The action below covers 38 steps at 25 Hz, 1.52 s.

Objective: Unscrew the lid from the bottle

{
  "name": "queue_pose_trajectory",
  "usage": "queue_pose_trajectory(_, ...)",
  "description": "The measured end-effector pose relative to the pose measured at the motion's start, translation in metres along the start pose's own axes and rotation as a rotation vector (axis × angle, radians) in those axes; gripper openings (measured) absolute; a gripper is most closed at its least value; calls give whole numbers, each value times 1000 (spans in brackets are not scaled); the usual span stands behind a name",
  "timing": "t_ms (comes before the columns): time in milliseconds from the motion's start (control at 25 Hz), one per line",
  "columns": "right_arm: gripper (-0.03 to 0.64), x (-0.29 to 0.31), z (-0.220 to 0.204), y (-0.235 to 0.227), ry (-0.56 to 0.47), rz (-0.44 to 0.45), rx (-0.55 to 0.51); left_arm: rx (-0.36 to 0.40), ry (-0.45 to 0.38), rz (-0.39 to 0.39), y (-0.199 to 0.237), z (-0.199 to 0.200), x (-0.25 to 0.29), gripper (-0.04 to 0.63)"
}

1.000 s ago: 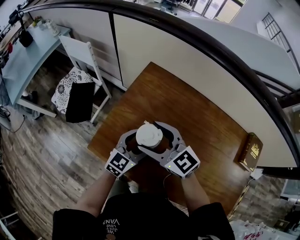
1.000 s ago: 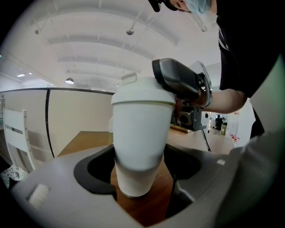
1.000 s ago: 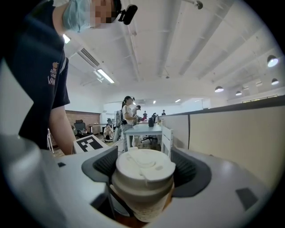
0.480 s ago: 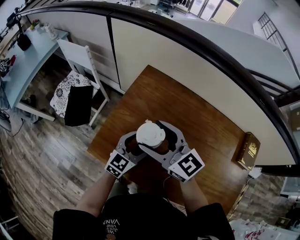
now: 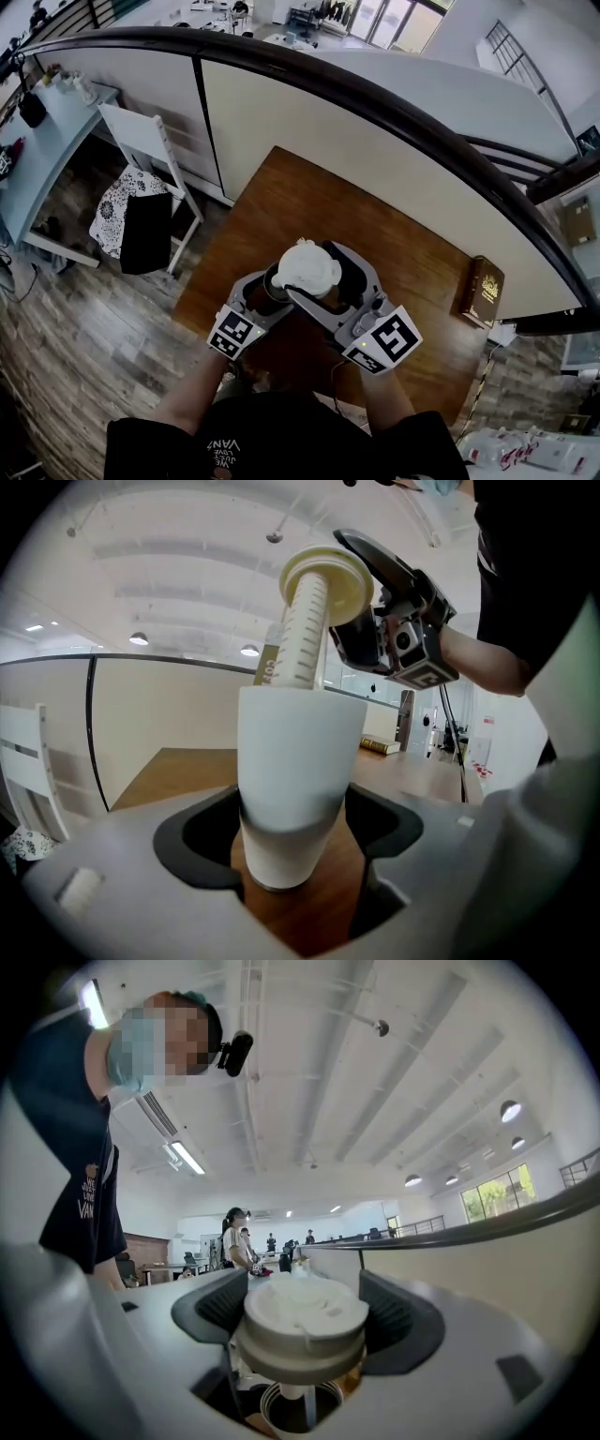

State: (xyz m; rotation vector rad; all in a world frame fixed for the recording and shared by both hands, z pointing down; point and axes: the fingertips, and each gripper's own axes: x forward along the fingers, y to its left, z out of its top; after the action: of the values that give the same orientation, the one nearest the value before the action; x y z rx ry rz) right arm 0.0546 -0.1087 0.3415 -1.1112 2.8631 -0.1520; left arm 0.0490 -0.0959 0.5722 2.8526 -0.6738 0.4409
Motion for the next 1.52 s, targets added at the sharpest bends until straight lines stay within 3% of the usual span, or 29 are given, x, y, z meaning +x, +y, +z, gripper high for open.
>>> queue_pose_trajectory(160, 339, -13, 13, -2, -26, -63, 3, -15, 29, -16, 0, -2, -1, 348)
queue_pose_trajectory(520, 339, -45, 22, 0, -72, -207, 34, -19, 13, -1, 3, 4, -33, 348)
queue_pose_trajectory(1080, 339, -91, 36, 20, -230, -406, 114, 38, -79, 41, 14, 37, -104, 348)
queue_pose_trajectory(1520, 339, -117, 18, 51, -223, -512, 135, 61, -157, 41, 6, 60, -147, 347)
